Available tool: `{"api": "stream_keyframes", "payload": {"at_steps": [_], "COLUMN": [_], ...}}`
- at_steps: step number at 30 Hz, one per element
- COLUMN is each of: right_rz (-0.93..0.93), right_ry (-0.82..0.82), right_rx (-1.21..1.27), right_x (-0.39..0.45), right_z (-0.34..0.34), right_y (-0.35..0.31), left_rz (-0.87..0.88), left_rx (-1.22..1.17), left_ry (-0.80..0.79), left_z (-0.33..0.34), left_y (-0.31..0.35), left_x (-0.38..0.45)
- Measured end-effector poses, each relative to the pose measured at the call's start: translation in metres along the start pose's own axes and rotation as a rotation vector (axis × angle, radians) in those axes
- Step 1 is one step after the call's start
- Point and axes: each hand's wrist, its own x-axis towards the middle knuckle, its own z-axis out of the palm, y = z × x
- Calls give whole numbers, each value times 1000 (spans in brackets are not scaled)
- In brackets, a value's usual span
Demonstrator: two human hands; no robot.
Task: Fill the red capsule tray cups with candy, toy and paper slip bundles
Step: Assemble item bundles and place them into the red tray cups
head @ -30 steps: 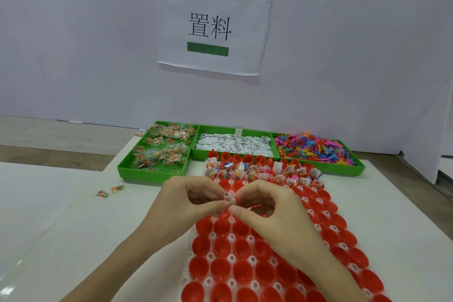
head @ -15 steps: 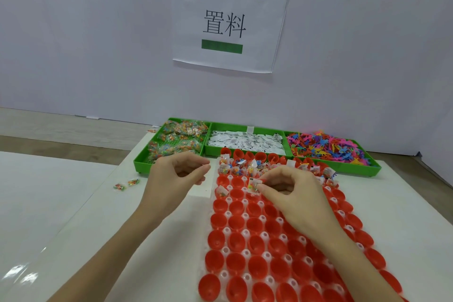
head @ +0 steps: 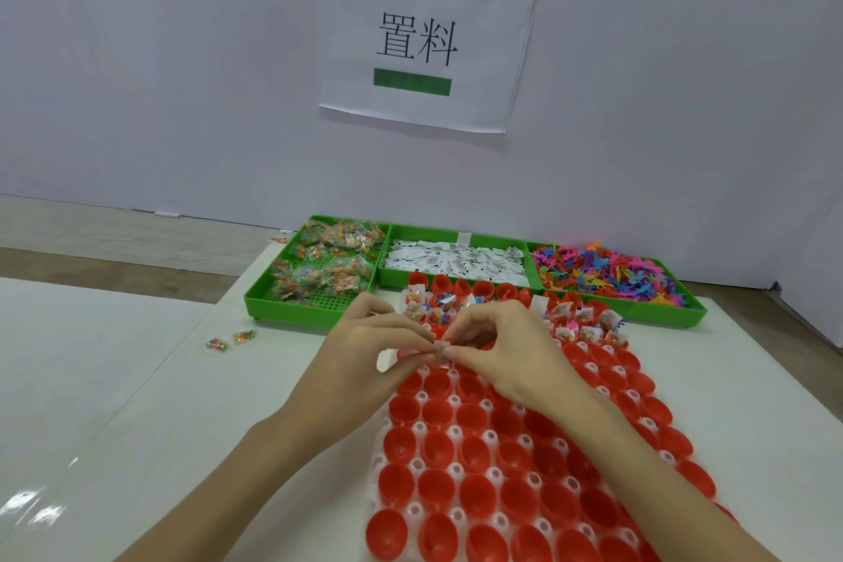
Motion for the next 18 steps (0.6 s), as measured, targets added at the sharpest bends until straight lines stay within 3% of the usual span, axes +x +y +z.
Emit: {"api": "stream_keyframes", "payload": {"at_steps": [7, 12, 18], "right_rz": [25, 22, 28], "right_ry": [-63, -194, -118], "right_rx": [-136, -164, -188], "right_x": [5, 10, 14], "right_z": [1, -12, -2], "right_y": [-2, -5, -4], "left_rz": [147, 253, 241], "left_rx": [180, 334, 434], "left_ry": [-110, -142, -195], "left_z": [0, -4, -6], "left_y": [-2, 2, 3], "left_x": [0, 1, -1]}}
